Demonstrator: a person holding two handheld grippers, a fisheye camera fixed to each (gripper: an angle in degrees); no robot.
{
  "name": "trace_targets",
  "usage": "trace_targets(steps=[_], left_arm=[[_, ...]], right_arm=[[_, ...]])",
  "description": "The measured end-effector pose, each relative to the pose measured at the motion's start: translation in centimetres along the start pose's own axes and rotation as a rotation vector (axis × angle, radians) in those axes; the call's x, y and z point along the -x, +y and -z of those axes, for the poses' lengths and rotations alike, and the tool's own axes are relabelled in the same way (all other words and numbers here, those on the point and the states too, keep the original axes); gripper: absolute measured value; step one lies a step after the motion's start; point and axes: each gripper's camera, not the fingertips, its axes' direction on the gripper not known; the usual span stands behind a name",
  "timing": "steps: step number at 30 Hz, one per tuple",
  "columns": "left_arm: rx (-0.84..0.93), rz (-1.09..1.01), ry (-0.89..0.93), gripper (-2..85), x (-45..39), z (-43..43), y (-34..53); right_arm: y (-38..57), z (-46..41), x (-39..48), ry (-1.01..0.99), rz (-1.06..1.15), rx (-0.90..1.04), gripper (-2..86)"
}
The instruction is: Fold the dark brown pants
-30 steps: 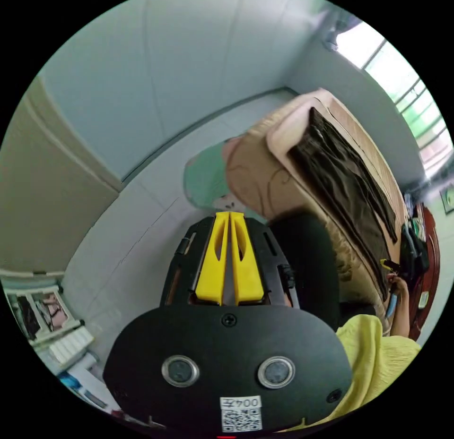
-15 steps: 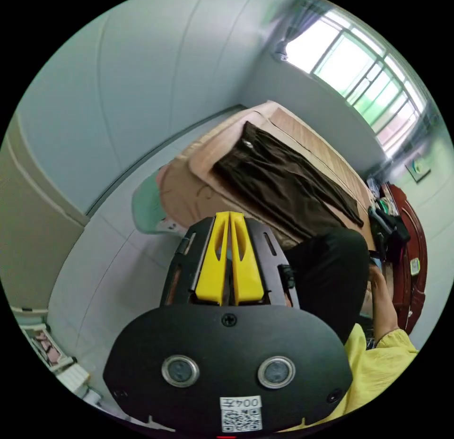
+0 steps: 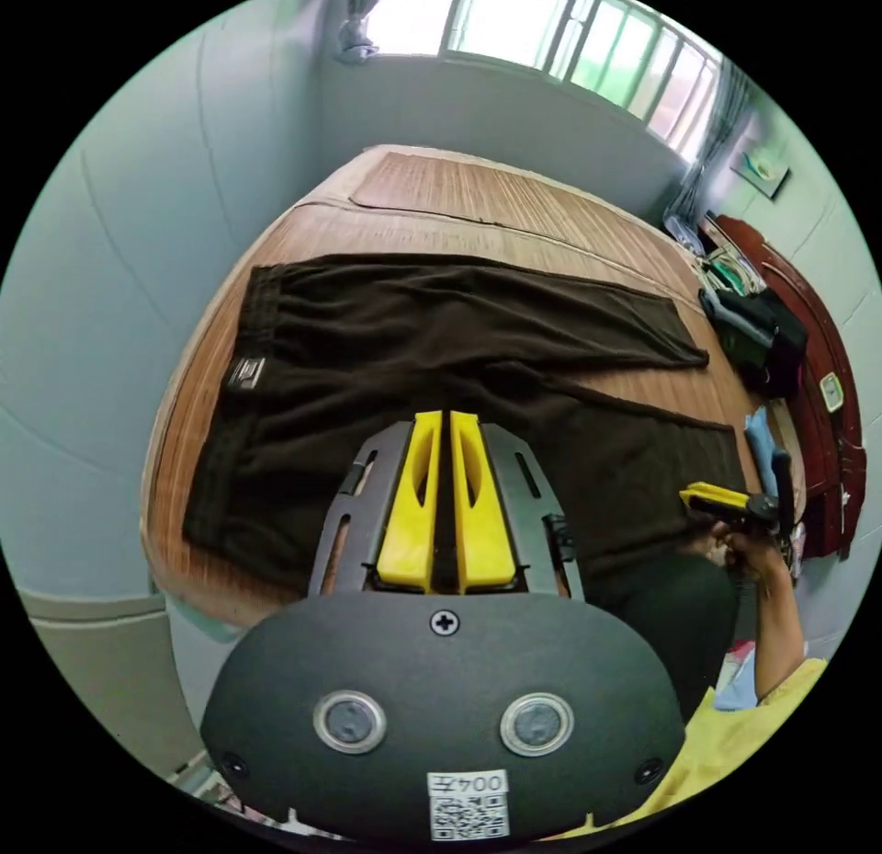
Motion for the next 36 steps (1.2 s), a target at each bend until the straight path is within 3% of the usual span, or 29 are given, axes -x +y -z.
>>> trace_targets(steps=[11,19,26,32,36], left_arm=[[0.066,-0.078,-0.095,6.2,-0.8,-13.6,-19.3],[0.190,-0.102,-0.167,7.1,-1.5,-20.9,-25.8],[0.086,-0.216,-0.283,1.9,-3.4,-21.8,-28.6],[0.109,-0.084,-0.148,2.8,-1.0,-23.9,-30.2],[0.149,-0.115,-0.019,4.6,-0.1,-22.9,-31.1]], right_arm=[[1.6,2.0,-0.7,-0.040,0.003,-0.029,9.4],[1.4,3.1,-2.5,-0.107,0.015,0.005,8.6],[1.8,4.0,-3.2,-0.116,0.023,-0.003,8.3],[2.1,4.5,-3.6,-0.113,0.024,-0.007,8.3],[2.2,4.8,-4.0,-0.120,0.013,-0.014,8.3]])
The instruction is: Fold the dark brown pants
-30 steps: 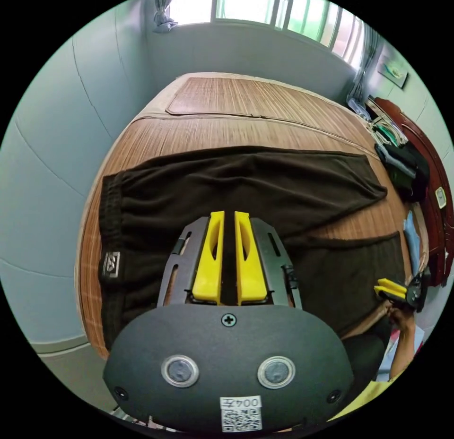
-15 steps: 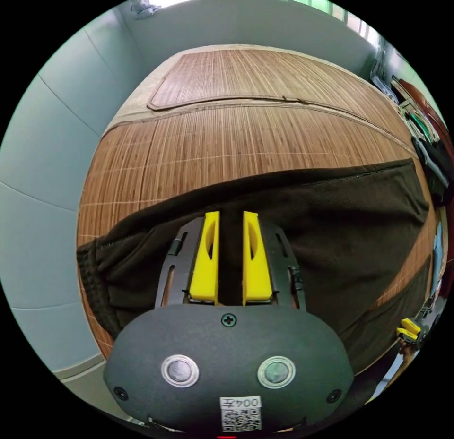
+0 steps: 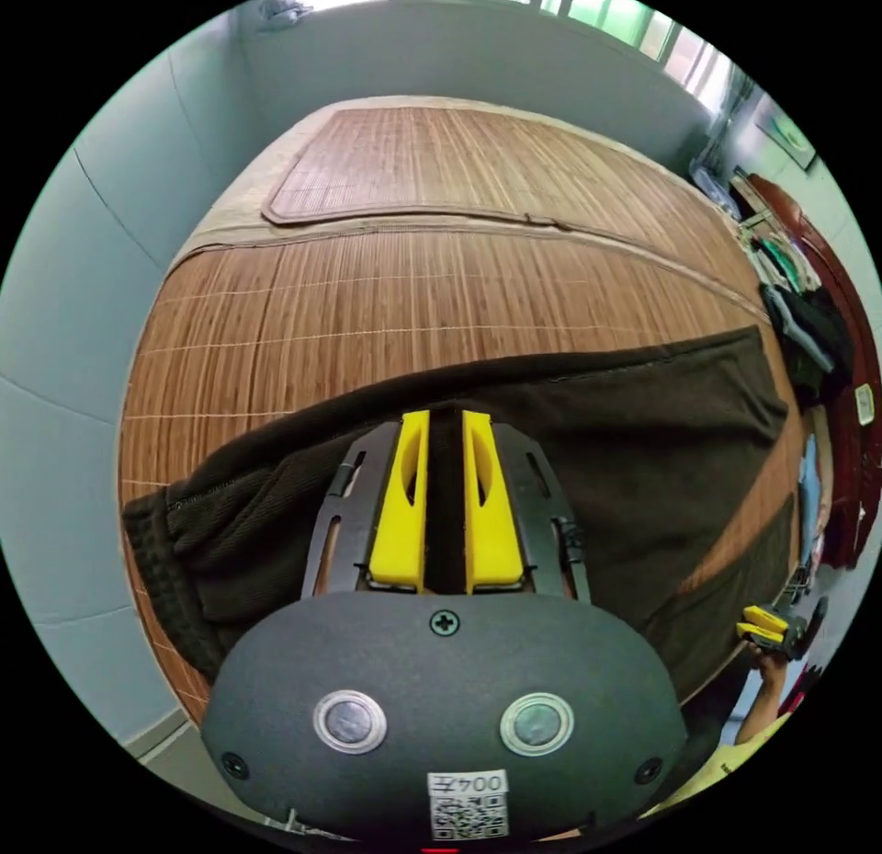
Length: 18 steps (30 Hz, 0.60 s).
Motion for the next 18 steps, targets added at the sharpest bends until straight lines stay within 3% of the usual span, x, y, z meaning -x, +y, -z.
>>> trace_targets(steps=[3,8,11,18], left_arm=[[-0.080,0.039,0.014,3.6,1.5,2.1,1.1],[-0.071,0.249,-0.200,2.4,6.6,1.8,4.3],[-0.085,0.348,-0.183,1.8,9.5,0.8,5.5],[-0.047,0.352,-0.108,0.8,11.7,0.6,4.7]], right_arm=[[0.2,0.2,0.1,0.023,0.008,-0.014,8.3],[0.5,0.5,-0.2,0.037,-0.006,-0.037,8.4],[0.5,0.7,-0.6,0.031,-0.009,-0.037,8.3],[0.4,1.0,-1.9,0.005,-0.011,-0.035,8.1]])
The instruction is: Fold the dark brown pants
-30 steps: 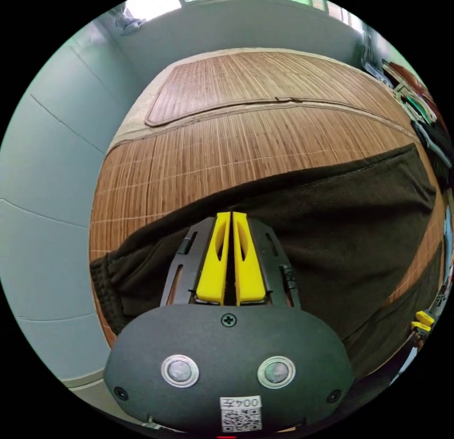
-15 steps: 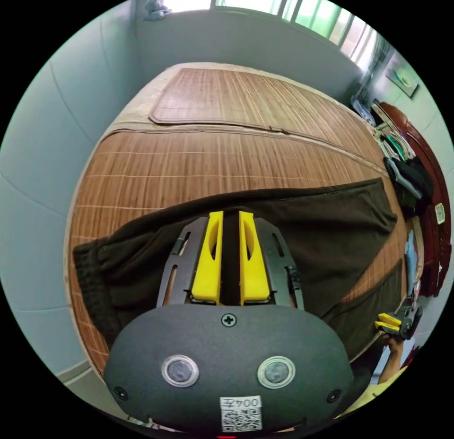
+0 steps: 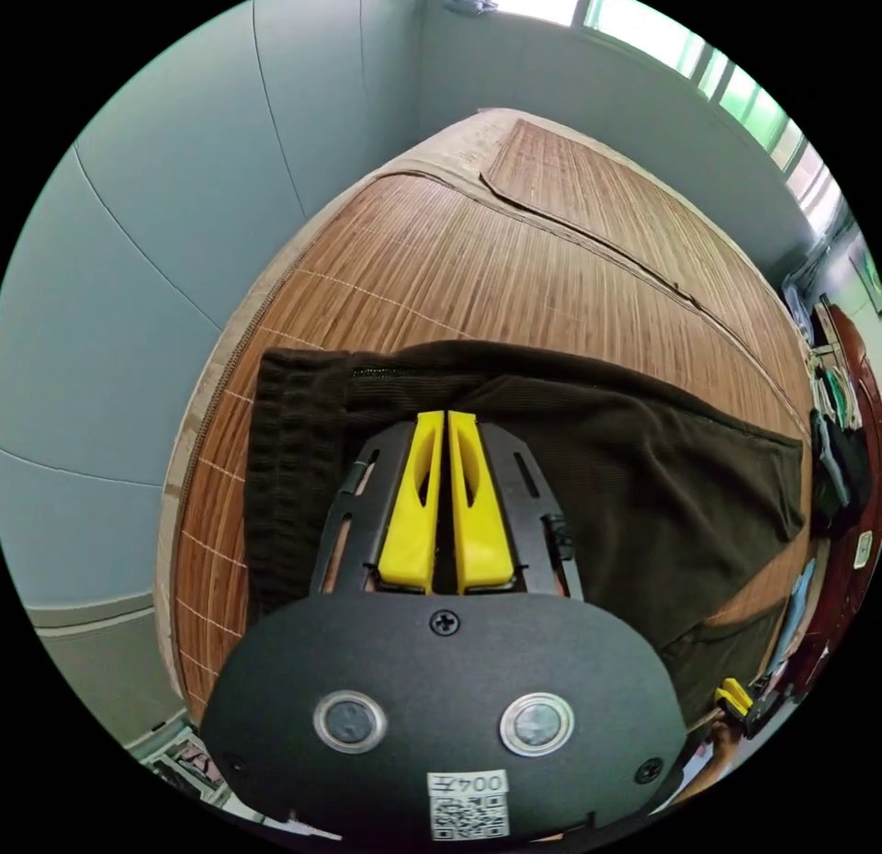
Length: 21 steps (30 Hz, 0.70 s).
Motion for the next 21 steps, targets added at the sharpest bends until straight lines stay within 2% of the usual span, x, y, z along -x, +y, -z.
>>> trace_targets(steps=[2,5,6,8,14,17,21], left_arm=[[-0.076,-0.040,0.090,0.5,-0.6,2.0,1.4],[-0.114,-0.117,0.286,0.4,-1.9,3.7,5.2],[-0.116,-0.142,0.298,0.4,-2.3,3.9,6.2],[-0.104,-0.225,0.280,0.3,-3.7,4.0,10.4],[-0.109,-0.267,0.161,0.2,-4.0,0.5,17.3],[-0.119,-0.262,0.173,0.2,-3.5,0.1,17.5],[-0.125,-0.272,0.151,0.2,-3.3,-0.3,17.9]], right_arm=[[0.1,0.2,-0.5,-0.011,-0.038,-0.014,7.8],[0.4,0.2,-0.7,0.005,-0.045,-0.037,7.5],[0.4,0.2,-0.7,0.006,-0.047,-0.041,7.4],[0.5,0.2,-1.1,0.003,-0.050,-0.054,7.0],[0.0,0.4,-4.1,-0.098,-0.141,-0.031,5.3],[0.1,0.2,-5.6,-0.165,-0.187,-0.028,4.9],[0.3,0.0,-4.9,-0.100,-0.147,-0.049,4.5]])
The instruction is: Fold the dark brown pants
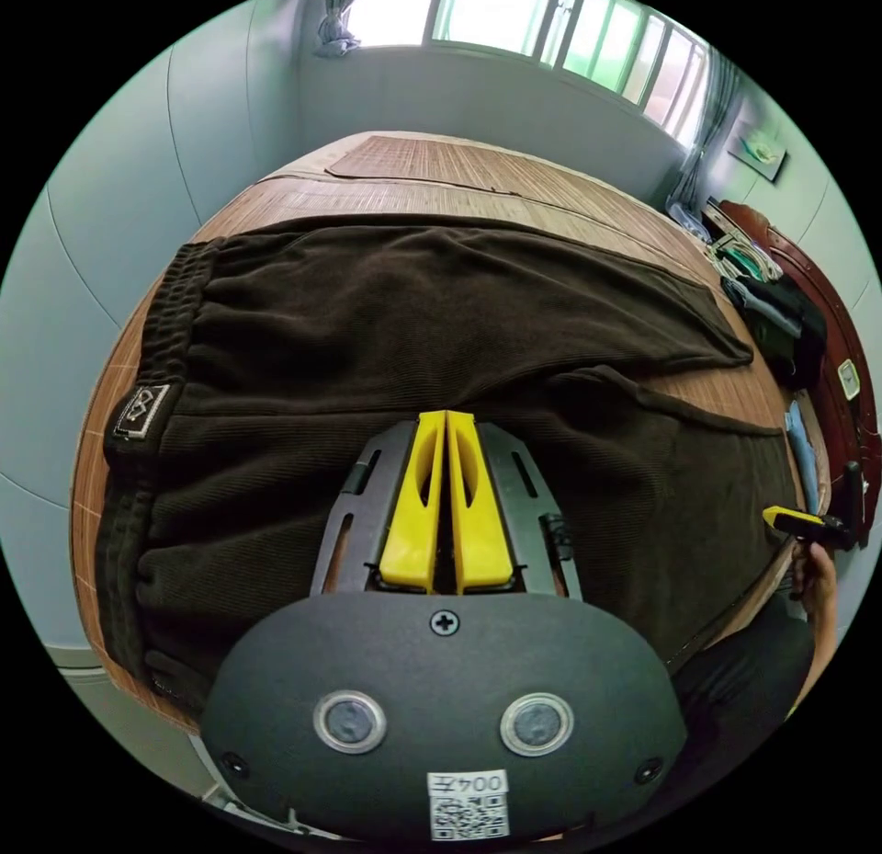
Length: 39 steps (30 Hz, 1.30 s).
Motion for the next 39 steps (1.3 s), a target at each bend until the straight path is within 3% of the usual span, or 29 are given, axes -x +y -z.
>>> trace_targets(steps=[9,16,18,20,25,32,39], left_arm=[[-0.004,-0.059,-0.133,0.2,-0.8,-0.7,1.0],[-0.001,0.001,0.000,0.4,2.1,-1.1,1.5],[-0.001,0.016,0.033,0.4,2.8,-1.2,1.7],[-0.003,0.013,0.028,0.4,3.1,-1.4,1.8],[-0.005,-0.006,-0.005,0.4,3.3,-1.6,2.1],[-0.008,0.033,0.066,0.5,5.4,-2.0,2.5],[-0.012,0.060,0.120,0.6,7.1,-2.4,2.7]], right_arm=[[0.6,-1.8,3.6,0.275,0.253,-0.026,4.1],[-0.2,0.2,0.0,0.022,0.239,0.010,5.7],[-1.4,2.8,-1.7,-0.083,0.217,-0.110,7.3],[-4.5,5.9,-3.4,-0.055,0.200,-0.269,9.6],[-15.2,6.2,-4.5,0.047,0.239,-0.413,7.5],[-30.6,-1.3,-4.3,0.189,0.253,-0.322,7.5],[-37.0,-5.5,-5.4,0.245,0.216,-0.238,8.5]])
